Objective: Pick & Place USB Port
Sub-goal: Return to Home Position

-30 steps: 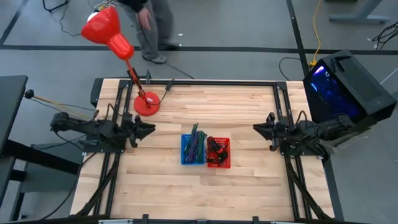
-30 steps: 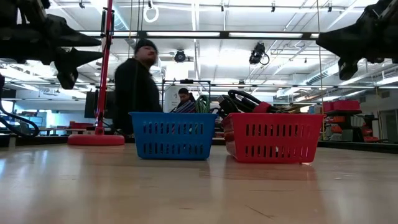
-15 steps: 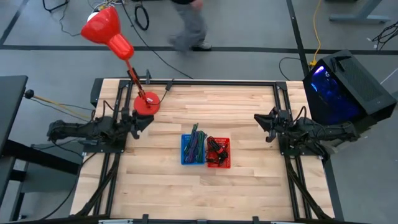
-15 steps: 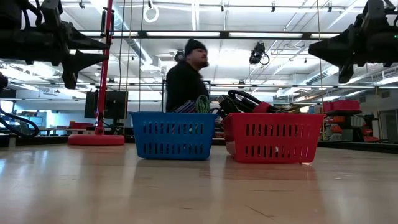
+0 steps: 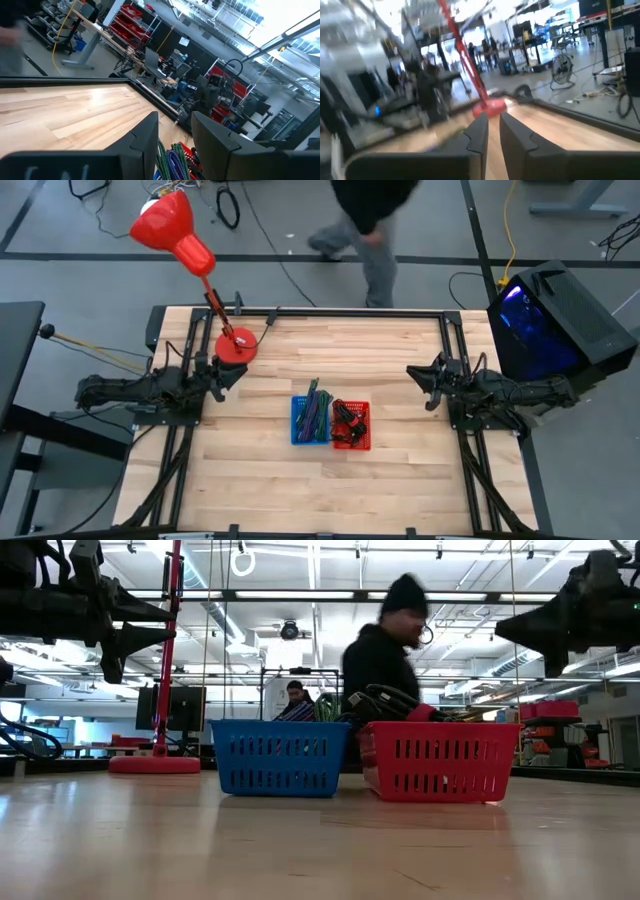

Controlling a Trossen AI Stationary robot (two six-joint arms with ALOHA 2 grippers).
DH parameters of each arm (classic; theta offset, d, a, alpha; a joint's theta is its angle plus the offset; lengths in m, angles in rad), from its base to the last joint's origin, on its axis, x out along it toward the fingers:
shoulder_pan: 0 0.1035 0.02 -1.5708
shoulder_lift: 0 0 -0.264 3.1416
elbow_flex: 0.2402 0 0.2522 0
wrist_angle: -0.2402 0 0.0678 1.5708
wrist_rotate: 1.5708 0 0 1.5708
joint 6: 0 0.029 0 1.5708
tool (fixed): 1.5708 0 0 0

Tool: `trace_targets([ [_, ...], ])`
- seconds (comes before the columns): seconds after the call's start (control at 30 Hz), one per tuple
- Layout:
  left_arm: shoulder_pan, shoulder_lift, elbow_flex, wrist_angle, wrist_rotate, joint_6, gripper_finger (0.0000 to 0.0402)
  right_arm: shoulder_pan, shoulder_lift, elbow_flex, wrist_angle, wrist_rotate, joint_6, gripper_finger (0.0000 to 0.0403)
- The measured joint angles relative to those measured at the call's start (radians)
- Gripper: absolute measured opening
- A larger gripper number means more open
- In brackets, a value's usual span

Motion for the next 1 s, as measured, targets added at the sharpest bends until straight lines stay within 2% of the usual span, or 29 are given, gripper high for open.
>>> trace_targets([
  [0.13, 0.000, 0.000, 0.000, 0.000, 0.000, 0.000, 0.0122, 0.000, 0.000, -0.001, -0.072, -0.089, -0.074, 0.0052],
  [0.27, -0.001, 0.000, 0.000, 0.000, 0.000, 0.000, 0.0122, 0.000, 0.006, -0.001, -0.082, -0.219, -0.169, 0.0052],
  [0.33, -0.003, 0.000, 0.000, 0.000, 0.000, 0.000, 0.0122, 0.001, 0.006, -0.001, -0.085, -0.250, -0.204, 0.0052],
  [1.0, -0.002, 0.000, -0.001, 0.000, 0.000, 0.000, 0.0122, 0.001, 0.006, -0.001, -0.084, -0.263, -0.229, 0.0052],
])
